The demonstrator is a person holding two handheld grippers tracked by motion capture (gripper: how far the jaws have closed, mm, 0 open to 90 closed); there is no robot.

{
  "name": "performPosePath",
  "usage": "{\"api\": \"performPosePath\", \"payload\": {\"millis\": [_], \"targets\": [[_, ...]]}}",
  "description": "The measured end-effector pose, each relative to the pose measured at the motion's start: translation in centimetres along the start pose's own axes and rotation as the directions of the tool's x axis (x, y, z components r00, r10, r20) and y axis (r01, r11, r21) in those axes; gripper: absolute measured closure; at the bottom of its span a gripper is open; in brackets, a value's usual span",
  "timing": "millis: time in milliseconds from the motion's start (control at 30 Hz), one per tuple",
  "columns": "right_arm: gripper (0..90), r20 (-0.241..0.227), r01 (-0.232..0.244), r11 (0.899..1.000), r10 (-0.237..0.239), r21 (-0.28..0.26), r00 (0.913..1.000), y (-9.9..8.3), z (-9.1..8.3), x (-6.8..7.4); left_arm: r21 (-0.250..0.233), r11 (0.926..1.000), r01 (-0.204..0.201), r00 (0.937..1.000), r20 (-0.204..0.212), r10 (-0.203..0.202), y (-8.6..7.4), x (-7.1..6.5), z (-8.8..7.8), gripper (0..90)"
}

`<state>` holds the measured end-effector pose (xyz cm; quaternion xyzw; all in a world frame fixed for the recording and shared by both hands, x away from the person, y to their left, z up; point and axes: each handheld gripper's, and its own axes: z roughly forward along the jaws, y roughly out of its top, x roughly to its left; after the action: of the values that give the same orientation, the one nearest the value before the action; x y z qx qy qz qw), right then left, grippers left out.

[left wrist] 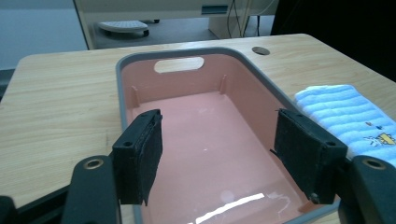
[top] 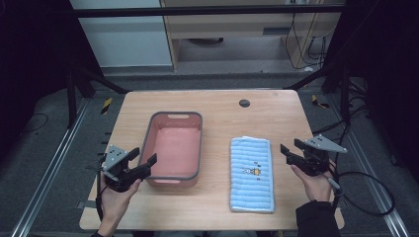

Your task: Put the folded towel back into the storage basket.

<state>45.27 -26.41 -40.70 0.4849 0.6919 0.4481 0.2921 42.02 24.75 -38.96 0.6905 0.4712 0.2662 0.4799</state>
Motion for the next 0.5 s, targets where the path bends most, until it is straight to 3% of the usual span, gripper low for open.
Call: {"api": "performPosePath", "payload": {"millis": [500], "targets": [[42.1,-0.021,-0.019,0.999,0.018,-0.044,0.9996,1.9,0.4,0.2,-0.012,0.9997,-0.021,0.9977,0.064,0.022,1.0,-3.3,1.9,34.0]]}}
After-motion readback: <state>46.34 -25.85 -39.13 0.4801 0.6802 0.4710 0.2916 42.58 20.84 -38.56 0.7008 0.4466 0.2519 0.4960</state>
